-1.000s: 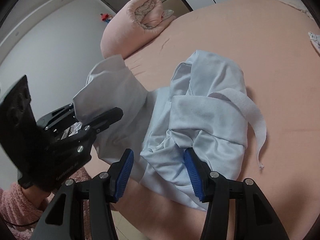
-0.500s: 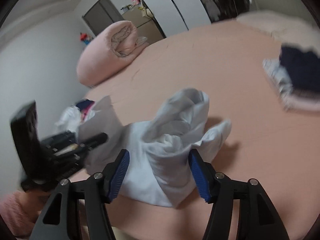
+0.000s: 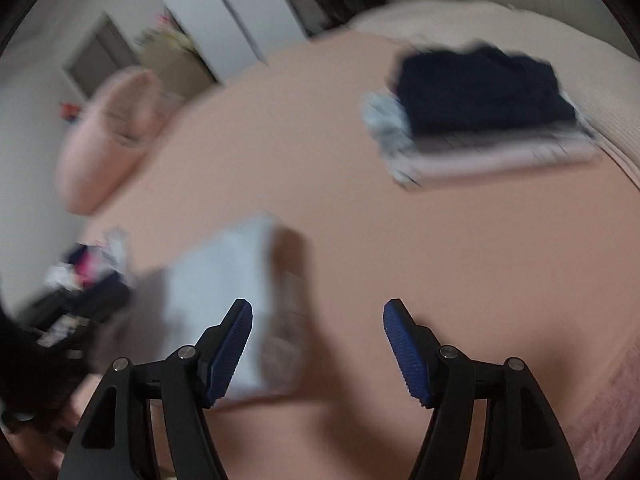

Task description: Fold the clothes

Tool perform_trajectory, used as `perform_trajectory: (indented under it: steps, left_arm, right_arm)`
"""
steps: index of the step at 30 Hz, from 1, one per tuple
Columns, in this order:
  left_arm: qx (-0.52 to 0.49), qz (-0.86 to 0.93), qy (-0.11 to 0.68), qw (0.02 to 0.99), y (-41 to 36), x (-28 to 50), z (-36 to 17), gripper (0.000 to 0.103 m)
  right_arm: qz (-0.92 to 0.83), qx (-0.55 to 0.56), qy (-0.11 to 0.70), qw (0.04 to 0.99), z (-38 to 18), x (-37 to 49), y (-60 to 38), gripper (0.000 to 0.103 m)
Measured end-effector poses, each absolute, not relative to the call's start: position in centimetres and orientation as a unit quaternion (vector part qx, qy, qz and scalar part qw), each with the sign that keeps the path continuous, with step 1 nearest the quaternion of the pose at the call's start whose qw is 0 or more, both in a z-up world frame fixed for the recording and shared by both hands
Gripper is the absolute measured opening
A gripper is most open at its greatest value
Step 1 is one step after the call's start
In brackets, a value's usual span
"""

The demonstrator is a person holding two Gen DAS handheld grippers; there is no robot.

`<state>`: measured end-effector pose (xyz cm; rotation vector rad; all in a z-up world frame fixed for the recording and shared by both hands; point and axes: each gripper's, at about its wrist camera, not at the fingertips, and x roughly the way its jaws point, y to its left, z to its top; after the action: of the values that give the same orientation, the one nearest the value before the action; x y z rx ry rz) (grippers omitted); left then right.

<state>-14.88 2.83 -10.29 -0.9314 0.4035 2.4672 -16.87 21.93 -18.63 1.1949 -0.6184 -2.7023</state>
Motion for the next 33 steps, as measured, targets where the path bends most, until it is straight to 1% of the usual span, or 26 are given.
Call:
perform_trajectory:
  steps: [2, 3, 4, 5, 6, 8, 9, 12, 16, 18, 21, 24, 25, 26, 27, 31, 33]
  left_arm:
    - [-0.339, 0.917, 0.102, 0.185, -0.7, -13.9, -10.2, 0.023]
    - [-0.346, 0.922, 0.07, 0.161, -2.7, -13.6, -10.4, 0.035]
    - [-0.359, 0.923, 0.03, 0.136, -4.6, -13.4, -10.6, 0.058]
    - [-0.366, 0.924, -0.015, 0.108, -6.5, -13.2, -10.9, 0.069]
    - [-0.367, 0.926, -0.052, 0.079, -8.2, -12.9, -11.1, 0.076]
    - [-0.372, 0.923, -0.097, 0.014, -10.7, -12.5, -11.6, 0.076]
    - [-0.381, 0.915, -0.129, -0.001, -11.7, -12.3, -11.9, 0.076]
    - [-0.405, 0.886, -0.222, -0.042, -14.8, -11.9, -12.9, 0.076]
    - [-0.44, 0.843, -0.306, -0.043, -16.4, -10.7, -15.5, 0.076]
    - [-0.45, 0.83, -0.329, -0.026, -16.8, -11.4, -17.1, 0.076]
    - [-0.439, 0.822, -0.363, -0.006, -17.1, -13.6, -18.4, 0.075]
    - [-0.438, 0.83, -0.346, 0.01, -16.3, -15.9, -18.8, 0.074]
    - [-0.438, 0.837, -0.328, 0.012, -15.9, -16.5, -18.5, 0.045]
    - [-0.44, 0.847, -0.296, 0.016, -15.1, -17.0, -17.8, 0.025]
    - [-0.434, 0.864, -0.254, 0.026, -13.9, -17.2, -16.7, 0.02]
    - [-0.395, 0.912, -0.068, 0.086, -7.4, -17.5, -12.1, 0.02]
    - [-0.376, 0.917, -0.002, 0.134, -3.7, -17.3, -10.5, 0.019]
  right_arm:
    - [-0.895, 0.398, -0.171, 0.1, -18.4, -17.6, 20.2, 0.074]
    - [-0.894, 0.406, -0.153, 0.117, -18.5, -18.1, 19.3, 0.075]
    - [-0.888, 0.421, -0.14, 0.122, -19.1, -18.9, 18.6, 0.075]
    - [-0.877, 0.445, -0.14, 0.113, -20.4, -19.4, 18.6, 0.075]
    - [-0.866, 0.467, -0.147, 0.101, -21.9, -19.6, 18.9, 0.075]
    - [-0.861, 0.468, -0.176, 0.098, -23.4, -18.9, 20.2, 0.074]
    - [-0.862, 0.462, -0.185, 0.097, -23.5, -18.4, 20.9, 0.074]
    - [-0.868, 0.461, -0.163, 0.085, -23.3, -18.0, 22.2, 0.074]
    - [-0.872, 0.456, -0.161, 0.076, -23.1, -17.5, 23.0, 0.075]
    - [-0.872, 0.456, -0.162, 0.077, -23.0, -17.2, 22.8, 0.076]
    - [-0.871, 0.457, -0.161, 0.08, -23.1, -16.5, 22.6, 0.076]
    - [-0.873, 0.449, -0.174, 0.079, -22.3, -15.1, 23.5, 0.075]
    - [-0.877, 0.439, -0.178, 0.075, -21.9, -15.0, 23.5, 0.075]
    - [-0.882, 0.429, -0.182, 0.07, -21.4, -14.8, 23.6, 0.075]
    - [-0.885, 0.422, -0.185, 0.067, -21.0, -14.7, 23.8, 0.075]
    - [-0.888, 0.408, -0.202, 0.059, -19.1, -14.2, 25.9, 0.075]
    - [-0.89, 0.397, -0.216, 0.06, -18.1, -14.0, 27.2, 0.075]
